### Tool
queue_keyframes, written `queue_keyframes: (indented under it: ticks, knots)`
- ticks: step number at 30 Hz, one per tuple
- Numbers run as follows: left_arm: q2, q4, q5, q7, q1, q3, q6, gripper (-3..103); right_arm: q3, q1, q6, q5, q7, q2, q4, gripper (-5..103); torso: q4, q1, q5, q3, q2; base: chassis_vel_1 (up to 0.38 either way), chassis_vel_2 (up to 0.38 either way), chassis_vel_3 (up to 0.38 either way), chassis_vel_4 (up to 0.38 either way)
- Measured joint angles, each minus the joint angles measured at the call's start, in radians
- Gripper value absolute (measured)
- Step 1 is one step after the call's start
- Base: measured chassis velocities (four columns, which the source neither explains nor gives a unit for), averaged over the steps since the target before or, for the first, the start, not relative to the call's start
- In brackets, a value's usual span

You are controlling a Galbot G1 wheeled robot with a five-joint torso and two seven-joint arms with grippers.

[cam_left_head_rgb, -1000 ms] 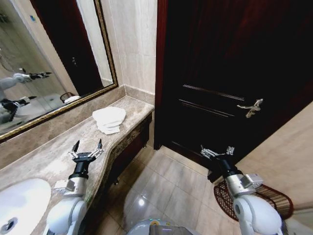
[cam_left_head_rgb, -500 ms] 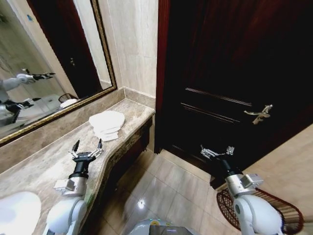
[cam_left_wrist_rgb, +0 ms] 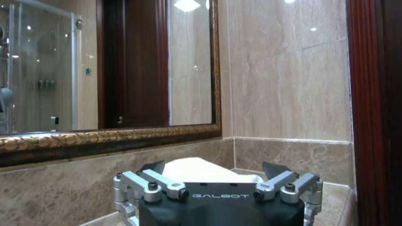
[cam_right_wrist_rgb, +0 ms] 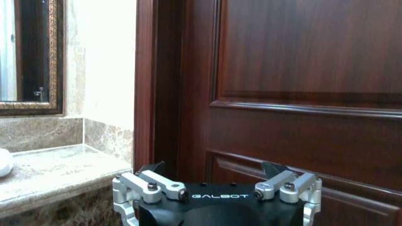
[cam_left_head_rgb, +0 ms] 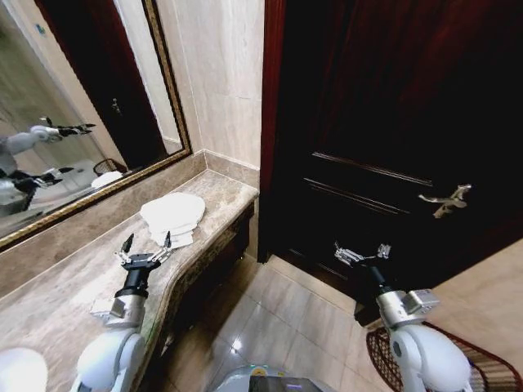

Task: Discard the used towel into the hamper.

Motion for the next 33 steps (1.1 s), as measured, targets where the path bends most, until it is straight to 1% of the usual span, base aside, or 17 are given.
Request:
queue_keyframes:
  ticks: [7, 11, 13, 15, 16, 19, 20, 26, 33]
  knots:
    - [0.002, -0.002, -0.003, -0.011, -0.01, 0.003, 0.034, 100, -0.009, 0.015, -0.007, -0.027, 0.018, 0.001, -0.001, 100, -0.0001, 0.0, -0.0001, 0.0, 0.0, -0.042, 0.04, 0.044, -0.036]
    - [0.003, -0.015, -0.035, -0.036, -0.031, 0.016, 0.097, 100, -0.01, 0.017, -0.009, -0.025, 0.022, -0.004, -0.009, 100, 0.0, 0.0, -0.0001, 0.0, 0.0, 0.0, 0.0, 0.0, 0.0]
    - [0.004, -0.015, -0.037, -0.042, -0.038, 0.019, 0.105, 100, -0.01, 0.018, -0.009, -0.024, 0.021, -0.004, -0.011, 100, -0.0001, 0.0, -0.0001, 0.0, 0.0, 0.0, 0.0, 0.0, 0.0]
    - [0.009, -0.015, -0.039, -0.057, -0.061, 0.026, 0.134, 100, -0.009, 0.018, -0.008, -0.018, 0.02, -0.004, -0.017, 100, -0.0002, 0.0, -0.0002, 0.0, 0.0, 0.0, 0.0, 0.0, 0.0]
    - [0.009, -0.015, -0.039, -0.057, -0.061, 0.026, 0.134, 100, -0.009, 0.018, -0.008, -0.018, 0.02, -0.004, -0.017, 100, -0.0002, 0.0, -0.0002, 0.0, 0.0, 0.0, 0.0, 0.0, 0.0]
    - [0.02, -0.015, -0.039, -0.074, -0.094, 0.031, 0.176, 100, -0.009, 0.021, -0.007, -0.01, 0.021, -0.004, -0.026, 100, -0.0002, 0.0, -0.0001, 0.0, 0.0, 0.0, 0.0, 0.0, 0.0]
    - [0.02, -0.015, -0.039, -0.074, -0.094, 0.031, 0.176, 100, -0.009, 0.021, -0.007, -0.01, 0.021, -0.004, -0.026, 100, -0.0002, 0.0, -0.0001, 0.0, 0.0, 0.0, 0.0, 0.0, 0.0]
    - [0.039, 0.0, -0.04, -0.107, -0.13, 0.038, 0.218, 100, -0.017, 0.029, -0.031, 0.022, 0.033, -0.006, -0.018, 100, -0.0001, 0.0, -0.0002, 0.0, 0.0, 0.0, 0.0, 0.0, 0.0]
    - [0.073, 0.011, -0.064, -0.13, -0.187, 0.044, 0.265, 100, -0.02, 0.041, -0.051, 0.046, 0.04, -0.013, -0.009, 100, 0.0, 0.0, -0.0002, 0.0, 0.0, 0.0, 0.0, 0.0, 0.0]
